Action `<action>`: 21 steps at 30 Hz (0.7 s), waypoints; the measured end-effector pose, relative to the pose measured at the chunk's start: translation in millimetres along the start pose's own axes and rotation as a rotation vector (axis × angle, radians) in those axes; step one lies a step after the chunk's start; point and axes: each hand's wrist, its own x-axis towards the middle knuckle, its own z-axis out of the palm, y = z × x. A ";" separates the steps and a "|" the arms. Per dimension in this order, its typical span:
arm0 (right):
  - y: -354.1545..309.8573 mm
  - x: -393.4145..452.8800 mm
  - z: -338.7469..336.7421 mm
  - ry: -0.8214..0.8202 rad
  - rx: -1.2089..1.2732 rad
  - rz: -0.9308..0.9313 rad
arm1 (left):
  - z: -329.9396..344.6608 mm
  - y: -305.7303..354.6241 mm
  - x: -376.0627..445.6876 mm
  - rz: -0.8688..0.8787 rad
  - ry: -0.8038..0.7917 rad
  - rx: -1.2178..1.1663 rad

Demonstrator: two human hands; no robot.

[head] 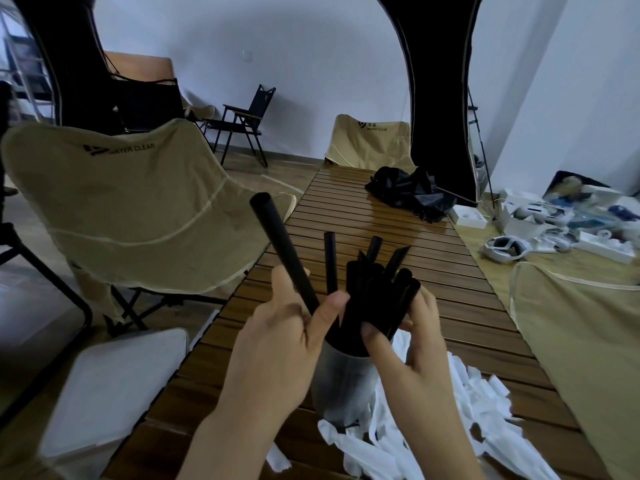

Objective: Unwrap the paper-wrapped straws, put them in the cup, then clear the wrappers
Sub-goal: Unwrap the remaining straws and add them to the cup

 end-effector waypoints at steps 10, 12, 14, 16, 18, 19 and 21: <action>1.4 -2.6 1.7 -0.125 0.067 0.120 | -6.5 1.9 12.0 0.285 0.207 -0.088; 1.4 -2.6 0.9 -0.115 0.080 0.128 | -1.0 -5.9 11.2 0.226 0.078 -0.027; 0.3 -2.4 -0.4 -0.103 0.098 0.131 | 5.8 -16.2 8.0 0.180 -0.086 0.111; -1.2 -1.7 -1.9 -0.100 0.116 0.106 | 9.7 -24.0 5.2 0.178 -0.201 0.189; -0.8 0.1 -4.1 -0.068 0.141 0.081 | 8.4 -25.1 5.4 0.173 -0.205 0.136; 0.0 1.1 -5.3 -0.041 0.146 0.067 | 6.6 -23.5 6.2 0.158 -0.186 0.087; 1.3 2.9 -7.9 0.033 0.128 0.042 | 3.3 -20.2 7.2 0.118 -0.140 -0.008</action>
